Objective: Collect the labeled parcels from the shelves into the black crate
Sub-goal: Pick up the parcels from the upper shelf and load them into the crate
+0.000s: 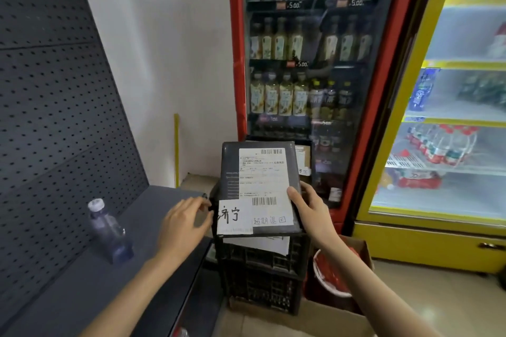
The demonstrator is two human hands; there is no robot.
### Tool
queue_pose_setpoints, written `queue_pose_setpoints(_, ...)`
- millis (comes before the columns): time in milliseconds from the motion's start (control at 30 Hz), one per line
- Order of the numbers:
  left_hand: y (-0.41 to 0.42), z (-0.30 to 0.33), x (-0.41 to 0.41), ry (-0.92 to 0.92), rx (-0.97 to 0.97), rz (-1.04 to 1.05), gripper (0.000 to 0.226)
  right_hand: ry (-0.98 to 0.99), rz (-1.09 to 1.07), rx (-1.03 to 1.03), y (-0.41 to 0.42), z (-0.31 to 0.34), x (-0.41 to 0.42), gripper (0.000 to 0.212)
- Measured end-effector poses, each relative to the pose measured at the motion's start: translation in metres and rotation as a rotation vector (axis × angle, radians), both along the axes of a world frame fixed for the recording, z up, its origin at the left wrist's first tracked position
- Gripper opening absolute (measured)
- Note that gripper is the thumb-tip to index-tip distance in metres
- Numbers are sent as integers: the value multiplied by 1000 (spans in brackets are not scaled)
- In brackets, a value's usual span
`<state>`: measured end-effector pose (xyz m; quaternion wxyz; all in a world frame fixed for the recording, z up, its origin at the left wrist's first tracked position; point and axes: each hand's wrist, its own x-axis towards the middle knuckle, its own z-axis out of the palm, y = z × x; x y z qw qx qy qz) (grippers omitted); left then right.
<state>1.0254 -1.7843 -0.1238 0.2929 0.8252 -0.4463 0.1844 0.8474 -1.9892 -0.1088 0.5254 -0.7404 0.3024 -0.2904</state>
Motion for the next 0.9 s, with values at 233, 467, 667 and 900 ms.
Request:
queue_pose_setpoints(233, -98, -27, 118, 117, 59, -96, 20, 54, -54, 28, -67, -32, 106, 43)
queue_pose_setpoints(467, -171, -69, 200, 202, 140, -178, 16, 260, -124, 38, -121, -80, 162, 55)
queue_pose_setpoints(667, -202, -103, 217, 221, 213, -210, 28, 461, -82, 123, -135, -125, 177, 56)
queue_pose_setpoints(900, -225, -110, 235, 147, 213, -212, 29, 713, 64, 162, -145, -165, 197, 66)
